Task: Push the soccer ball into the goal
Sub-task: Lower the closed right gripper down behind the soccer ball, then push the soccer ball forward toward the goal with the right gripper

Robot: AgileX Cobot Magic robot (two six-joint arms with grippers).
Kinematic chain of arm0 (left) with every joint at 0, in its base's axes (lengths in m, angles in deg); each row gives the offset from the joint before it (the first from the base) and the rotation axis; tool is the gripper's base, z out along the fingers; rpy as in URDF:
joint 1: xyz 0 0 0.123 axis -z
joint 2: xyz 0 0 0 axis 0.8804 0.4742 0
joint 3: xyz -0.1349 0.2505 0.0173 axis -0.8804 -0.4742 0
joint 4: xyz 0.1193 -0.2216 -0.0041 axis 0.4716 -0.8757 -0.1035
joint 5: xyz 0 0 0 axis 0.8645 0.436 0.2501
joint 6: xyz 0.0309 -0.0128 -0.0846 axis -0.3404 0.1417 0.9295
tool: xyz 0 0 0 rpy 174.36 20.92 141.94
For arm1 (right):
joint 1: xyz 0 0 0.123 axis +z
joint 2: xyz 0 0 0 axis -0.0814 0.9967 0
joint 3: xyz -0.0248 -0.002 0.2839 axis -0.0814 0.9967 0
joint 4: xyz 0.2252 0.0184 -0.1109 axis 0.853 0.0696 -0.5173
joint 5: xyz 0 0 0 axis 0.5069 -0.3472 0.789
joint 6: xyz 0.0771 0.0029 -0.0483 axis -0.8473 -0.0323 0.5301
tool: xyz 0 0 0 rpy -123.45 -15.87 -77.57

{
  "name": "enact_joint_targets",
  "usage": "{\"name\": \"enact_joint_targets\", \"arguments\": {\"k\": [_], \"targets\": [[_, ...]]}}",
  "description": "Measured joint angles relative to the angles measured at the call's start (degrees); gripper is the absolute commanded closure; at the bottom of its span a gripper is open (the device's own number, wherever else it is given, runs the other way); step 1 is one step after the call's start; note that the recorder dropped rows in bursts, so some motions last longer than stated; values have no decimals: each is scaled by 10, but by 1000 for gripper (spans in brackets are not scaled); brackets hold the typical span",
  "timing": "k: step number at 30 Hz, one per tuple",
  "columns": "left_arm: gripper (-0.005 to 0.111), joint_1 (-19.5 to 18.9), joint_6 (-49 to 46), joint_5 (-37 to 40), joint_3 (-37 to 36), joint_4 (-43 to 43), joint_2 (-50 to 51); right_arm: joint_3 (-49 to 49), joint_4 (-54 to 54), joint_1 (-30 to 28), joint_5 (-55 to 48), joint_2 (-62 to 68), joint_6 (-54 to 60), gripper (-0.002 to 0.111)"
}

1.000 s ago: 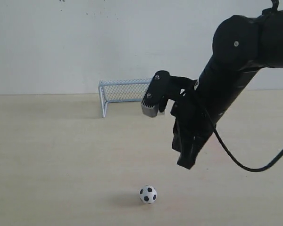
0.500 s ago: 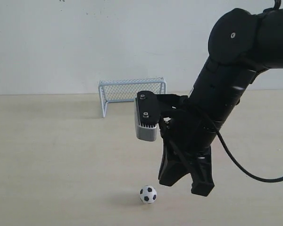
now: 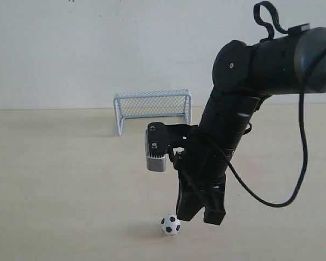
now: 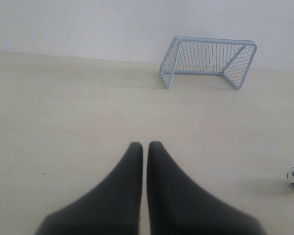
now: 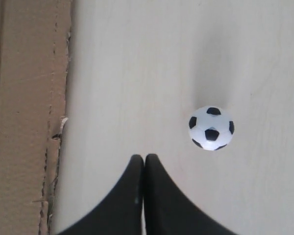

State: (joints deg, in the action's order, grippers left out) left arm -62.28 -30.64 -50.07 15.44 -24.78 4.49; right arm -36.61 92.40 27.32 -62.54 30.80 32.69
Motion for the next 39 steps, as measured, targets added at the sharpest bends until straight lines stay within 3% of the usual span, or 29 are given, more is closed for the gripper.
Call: {"name": "enact_joint_targets", "arguments": {"k": [4, 14, 39], "targets": [[102, 0, 0, 0, 0, 0, 0, -30, -15, 2, -13, 16, 1, 108], [102, 0, 0, 0, 0, 0, 0, -114, -140, 80, -44, 68, -96, 108], [102, 0, 0, 0, 0, 0, 0, -117, -123, 86, -48, 137, -122, 108]]}}
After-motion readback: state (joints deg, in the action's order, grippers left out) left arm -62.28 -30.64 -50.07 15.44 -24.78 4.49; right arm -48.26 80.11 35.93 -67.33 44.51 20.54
